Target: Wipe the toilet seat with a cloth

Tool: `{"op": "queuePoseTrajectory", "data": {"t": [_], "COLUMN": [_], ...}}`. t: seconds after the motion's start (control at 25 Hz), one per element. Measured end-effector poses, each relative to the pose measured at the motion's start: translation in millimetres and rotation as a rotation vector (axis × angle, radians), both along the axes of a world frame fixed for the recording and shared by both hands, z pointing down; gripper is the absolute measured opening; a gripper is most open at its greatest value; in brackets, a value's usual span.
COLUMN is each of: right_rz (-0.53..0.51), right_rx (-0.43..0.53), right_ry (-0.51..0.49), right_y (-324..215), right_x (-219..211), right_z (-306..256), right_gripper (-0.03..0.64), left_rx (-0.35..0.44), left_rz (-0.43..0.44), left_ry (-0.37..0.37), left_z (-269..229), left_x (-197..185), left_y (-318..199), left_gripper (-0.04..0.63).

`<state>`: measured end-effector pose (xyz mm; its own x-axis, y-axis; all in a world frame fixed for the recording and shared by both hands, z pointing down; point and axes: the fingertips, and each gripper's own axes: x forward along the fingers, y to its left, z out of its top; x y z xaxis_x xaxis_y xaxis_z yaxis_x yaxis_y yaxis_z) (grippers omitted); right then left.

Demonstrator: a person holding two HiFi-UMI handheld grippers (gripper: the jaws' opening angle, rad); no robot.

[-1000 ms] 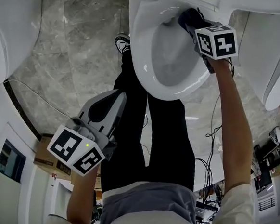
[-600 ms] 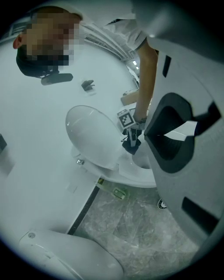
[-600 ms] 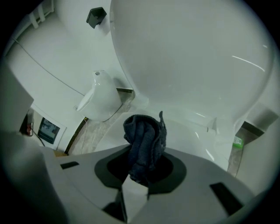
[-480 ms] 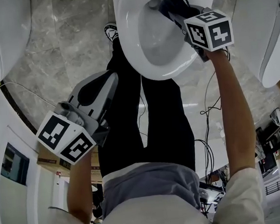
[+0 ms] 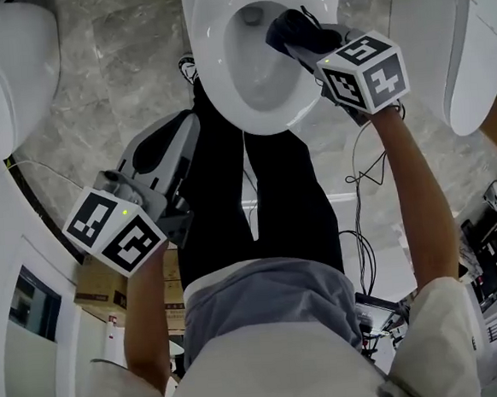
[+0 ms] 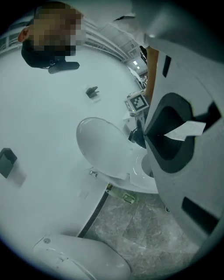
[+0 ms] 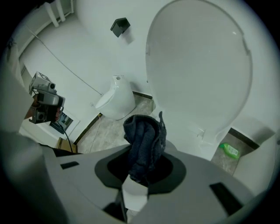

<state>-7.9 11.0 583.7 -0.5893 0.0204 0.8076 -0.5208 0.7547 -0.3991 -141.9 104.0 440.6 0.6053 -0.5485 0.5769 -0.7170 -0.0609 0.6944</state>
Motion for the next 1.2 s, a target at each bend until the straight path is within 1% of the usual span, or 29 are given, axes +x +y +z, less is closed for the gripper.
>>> {"op": "queuePoseTrajectory", "data": {"t": [0.12, 0.24, 0.36, 0.44, 0.56, 0.68, 0.92, 1.08, 1.2], "right_rz": [0.024, 0.072, 0.141, 0.165, 0.181, 0.201, 0.209, 0.216, 0.231], "right_rx": [0.055, 0.119, 0.152, 0.185, 0.207, 0.21, 0.271, 0.282, 0.338], "right_ry": [0.002, 0.008, -0.023, -0.031, -0.043, -0.083, -0.139, -0.183, -0.209], "right_y": [-4.8, -13.9, -18.7, -20.3, -17.1, -5.8, 15.3, 29.2, 32.8], "right_x": [12.4, 26.9, 36.9, 42.4, 49.5, 53.9, 61.7, 70.2, 78.5], "right_z": [-25.0, -48.7, -75.3, -94.2, -121.1, -151.4, -207.3, -243.2, -270.7], "right_gripper": [0.084, 0.086, 0.086, 0.086, 0.086, 0.085, 0.086, 0.086, 0.086], "left_rx": [0.017, 0.035, 0.065, 0.088, 0.123, 0.155, 0.22, 0.275, 0.326], "left_rz": [-0.005, 0.003, 0.002, 0.002, 0.022, 0.034, 0.086, 0.106, 0.105], "left_ry": [-0.01, -0.034, -0.048, -0.054, -0.062, -0.054, -0.042, -0.059, -0.08], "left_z": [-19.0, -38.0, -56.1, -68.5, -90.4, -113.7, -149.6, -172.4, -189.4], "left_x": [5.0, 10.5, 14.2, 16.9, 25.0, 35.1, 60.8, 74.9, 79.7], "left_y": [-6.7, -13.4, -17.7, -19.6, -21.0, -19.0, -13.7, -8.7, -7.7], "left_gripper": [0.008, 0.008, 0.009, 0.009, 0.009, 0.009, 0.009, 0.009, 0.009]}}
